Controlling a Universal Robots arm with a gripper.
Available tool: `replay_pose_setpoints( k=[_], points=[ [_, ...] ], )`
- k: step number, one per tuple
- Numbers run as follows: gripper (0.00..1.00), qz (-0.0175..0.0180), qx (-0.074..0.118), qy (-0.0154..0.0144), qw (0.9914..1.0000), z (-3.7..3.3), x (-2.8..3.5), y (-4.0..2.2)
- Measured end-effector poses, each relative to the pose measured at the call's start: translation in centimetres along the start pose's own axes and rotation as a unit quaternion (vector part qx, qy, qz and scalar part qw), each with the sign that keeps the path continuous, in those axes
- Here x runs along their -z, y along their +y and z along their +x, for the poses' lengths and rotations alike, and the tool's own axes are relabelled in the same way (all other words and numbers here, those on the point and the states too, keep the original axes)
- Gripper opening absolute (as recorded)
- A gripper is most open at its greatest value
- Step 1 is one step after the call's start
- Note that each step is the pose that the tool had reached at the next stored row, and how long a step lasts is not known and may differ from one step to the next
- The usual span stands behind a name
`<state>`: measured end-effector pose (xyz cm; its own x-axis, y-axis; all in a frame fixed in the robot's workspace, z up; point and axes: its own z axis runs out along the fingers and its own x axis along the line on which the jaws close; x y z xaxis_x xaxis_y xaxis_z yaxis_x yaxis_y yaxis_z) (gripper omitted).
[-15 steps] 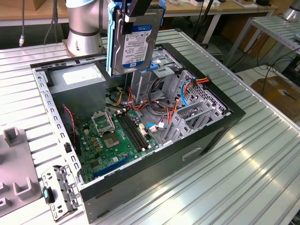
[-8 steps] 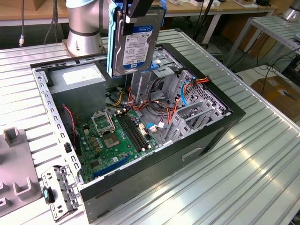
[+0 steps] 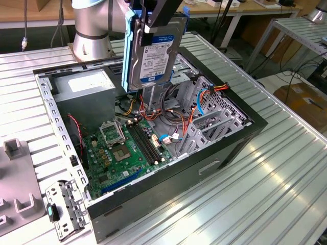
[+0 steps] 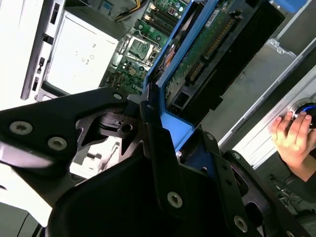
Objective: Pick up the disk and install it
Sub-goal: 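Insert the disk into the insertion slot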
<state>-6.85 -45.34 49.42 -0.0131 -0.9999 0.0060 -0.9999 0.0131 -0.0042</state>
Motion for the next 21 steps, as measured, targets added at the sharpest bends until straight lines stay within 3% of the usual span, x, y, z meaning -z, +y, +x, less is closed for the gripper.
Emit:
replay_pose_setpoints(
  k=[1, 2, 7, 21],
  points=[
    [0.37, 0.0000, 0.000, 0.0000, 1.00000, 0.20, 0.00, 0.00],
    [0.37, 0.0000, 0.000, 0.0000, 1.00000, 0.82, 0.00, -0.01],
    [0.37, -0.0001, 0.000, 0.0001, 1.00000, 1.84, -0.01, -0.03],
    [0.37, 0.0000, 0.000, 0.0000, 1.00000, 3.88, -0.04, -0.05]
  ],
)
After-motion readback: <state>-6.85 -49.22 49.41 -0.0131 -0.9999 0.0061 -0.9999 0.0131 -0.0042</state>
